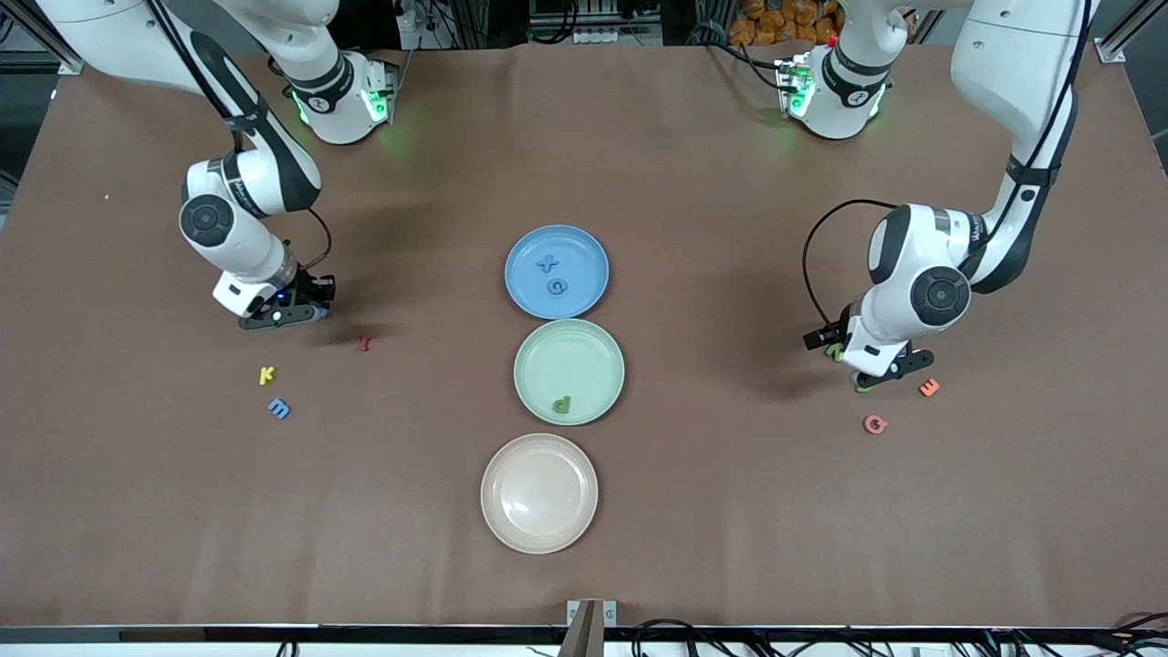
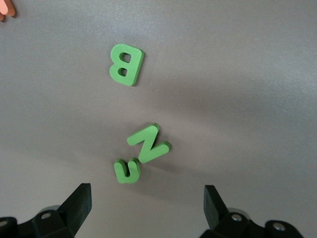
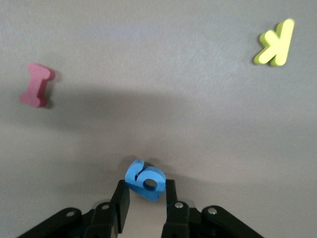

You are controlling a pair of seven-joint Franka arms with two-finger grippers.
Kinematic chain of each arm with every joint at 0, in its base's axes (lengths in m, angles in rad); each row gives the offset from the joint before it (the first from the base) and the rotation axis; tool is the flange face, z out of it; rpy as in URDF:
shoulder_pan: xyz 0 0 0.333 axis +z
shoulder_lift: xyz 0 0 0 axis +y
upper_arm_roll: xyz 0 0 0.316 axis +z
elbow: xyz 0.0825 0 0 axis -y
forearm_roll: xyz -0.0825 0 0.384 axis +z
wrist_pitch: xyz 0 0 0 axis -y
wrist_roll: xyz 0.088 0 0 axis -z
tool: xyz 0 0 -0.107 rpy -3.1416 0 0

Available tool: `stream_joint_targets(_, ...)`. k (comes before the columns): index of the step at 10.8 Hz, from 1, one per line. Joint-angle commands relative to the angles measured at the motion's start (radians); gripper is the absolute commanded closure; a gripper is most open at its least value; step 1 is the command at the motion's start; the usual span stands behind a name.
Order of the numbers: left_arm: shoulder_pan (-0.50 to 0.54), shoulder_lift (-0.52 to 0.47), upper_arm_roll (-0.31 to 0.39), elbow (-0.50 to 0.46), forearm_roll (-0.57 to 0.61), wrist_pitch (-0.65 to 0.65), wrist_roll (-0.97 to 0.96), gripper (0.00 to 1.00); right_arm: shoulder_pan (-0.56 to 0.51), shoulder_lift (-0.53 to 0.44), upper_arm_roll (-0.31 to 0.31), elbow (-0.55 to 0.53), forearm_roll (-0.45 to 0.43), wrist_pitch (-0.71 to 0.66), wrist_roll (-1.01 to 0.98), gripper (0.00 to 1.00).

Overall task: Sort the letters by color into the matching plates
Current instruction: 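Carry the 6 onto the blue plate and open the right gripper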

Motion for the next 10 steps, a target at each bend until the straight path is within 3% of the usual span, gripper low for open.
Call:
stream_joint_targets(1, 0.013, -0.016, 0.003, -0.110, 0.031, 0.155, -0.032, 0.00, 0.024, -0.002, 0.025, 0.054, 0.110, -0.060, -0.015, 0.86)
stream_joint_targets(3, 0.029, -0.027, 0.009, -0.197, 0.031, 0.284, -0.034, 0.00, 0.058, 0.000, 0.041, 0.096, 0.228, -0.105, -0.013, 0.86)
stream_joint_targets(5, 0.044, -0.042, 0.009, -0.233, 0.031, 0.312, -0.034, 0.00, 0.093, 0.006, 0.064, 0.133, 0.311, -0.133, 0.023, 0.86)
stream_joint_targets(8, 0.053, -0.050, 0.009, -0.236, 0.031, 0.312, -0.034, 0.00, 0.181, 0.041, 0.070, 0.176, 0.319, -0.131, 0.209, 0.86)
stream_joint_targets(10, 0.053, -0.050, 0.011, -0.233, 0.031, 0.312, -0.035, 0.00, 0.233, 0.076, 0.132, 0.226, 0.321, -0.131, 0.397, 0.86)
